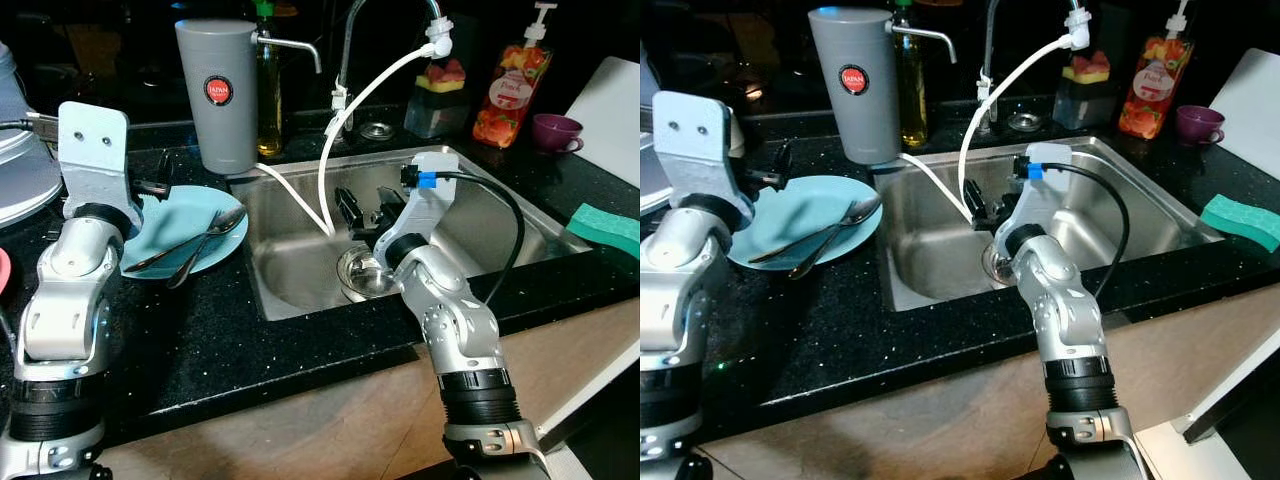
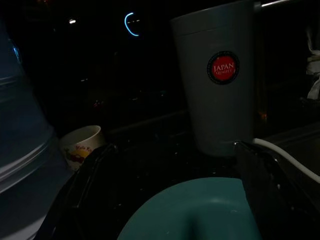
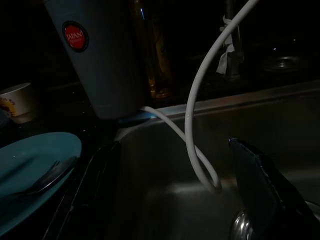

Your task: Kitchen organization

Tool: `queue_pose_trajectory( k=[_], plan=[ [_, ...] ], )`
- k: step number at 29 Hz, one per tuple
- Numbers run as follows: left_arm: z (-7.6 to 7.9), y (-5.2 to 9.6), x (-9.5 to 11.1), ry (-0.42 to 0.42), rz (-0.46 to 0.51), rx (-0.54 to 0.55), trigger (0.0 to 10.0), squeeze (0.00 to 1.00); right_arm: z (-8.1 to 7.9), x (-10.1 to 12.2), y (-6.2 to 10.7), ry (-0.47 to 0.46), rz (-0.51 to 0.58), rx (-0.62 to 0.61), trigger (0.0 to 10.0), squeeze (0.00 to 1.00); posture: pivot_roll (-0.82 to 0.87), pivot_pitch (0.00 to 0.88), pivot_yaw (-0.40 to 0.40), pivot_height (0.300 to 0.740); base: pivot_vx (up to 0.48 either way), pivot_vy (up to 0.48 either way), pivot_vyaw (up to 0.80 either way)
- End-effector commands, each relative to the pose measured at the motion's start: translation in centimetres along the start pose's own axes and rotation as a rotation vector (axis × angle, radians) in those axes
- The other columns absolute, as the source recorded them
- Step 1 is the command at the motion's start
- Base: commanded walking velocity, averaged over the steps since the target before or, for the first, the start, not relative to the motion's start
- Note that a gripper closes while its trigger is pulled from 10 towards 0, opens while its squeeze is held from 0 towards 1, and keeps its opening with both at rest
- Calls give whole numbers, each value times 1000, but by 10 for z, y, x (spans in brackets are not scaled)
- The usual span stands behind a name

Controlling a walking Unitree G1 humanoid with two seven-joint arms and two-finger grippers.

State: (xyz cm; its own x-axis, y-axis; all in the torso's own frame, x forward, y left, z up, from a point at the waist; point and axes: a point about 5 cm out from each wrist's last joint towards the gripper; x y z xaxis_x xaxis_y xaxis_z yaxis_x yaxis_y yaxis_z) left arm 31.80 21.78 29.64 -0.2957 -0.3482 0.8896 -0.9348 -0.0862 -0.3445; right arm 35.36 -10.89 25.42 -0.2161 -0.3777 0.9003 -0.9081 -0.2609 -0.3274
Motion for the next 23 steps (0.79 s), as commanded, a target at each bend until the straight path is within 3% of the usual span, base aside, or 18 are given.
queue_pose_trajectory(
  k=[1,20,23],
  plan=[
    [2,2,0,-2,5,-10,10000,0,-1,0,-2,5,3,3,10000,0,2,38,20,740,-420,0,0],
    [0,3,-2,-18,-14,-9,10000,0,-2,1,-2,3,-3,20,10000,0,2,46,18,740,-415,0,0],
    [0,4,-7,-6,-47,-6,10000,0,-3,1,-3,4,-8,27,10000,0,1,48,16,740,0,0,0]
  ],
)
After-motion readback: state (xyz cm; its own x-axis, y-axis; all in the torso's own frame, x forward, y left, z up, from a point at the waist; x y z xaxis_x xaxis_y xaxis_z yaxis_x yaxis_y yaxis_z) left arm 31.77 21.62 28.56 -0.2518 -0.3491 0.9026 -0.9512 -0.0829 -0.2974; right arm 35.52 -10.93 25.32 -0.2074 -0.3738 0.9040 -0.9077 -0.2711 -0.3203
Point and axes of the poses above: a point about 5 cm out from each wrist's last joint towards the gripper, its own y axis pointing back from the gripper into the wrist, its own x axis along the axis of the wrist's last joint, z = x × y, and after that the axes turned 6 degrees about -y, right-handed
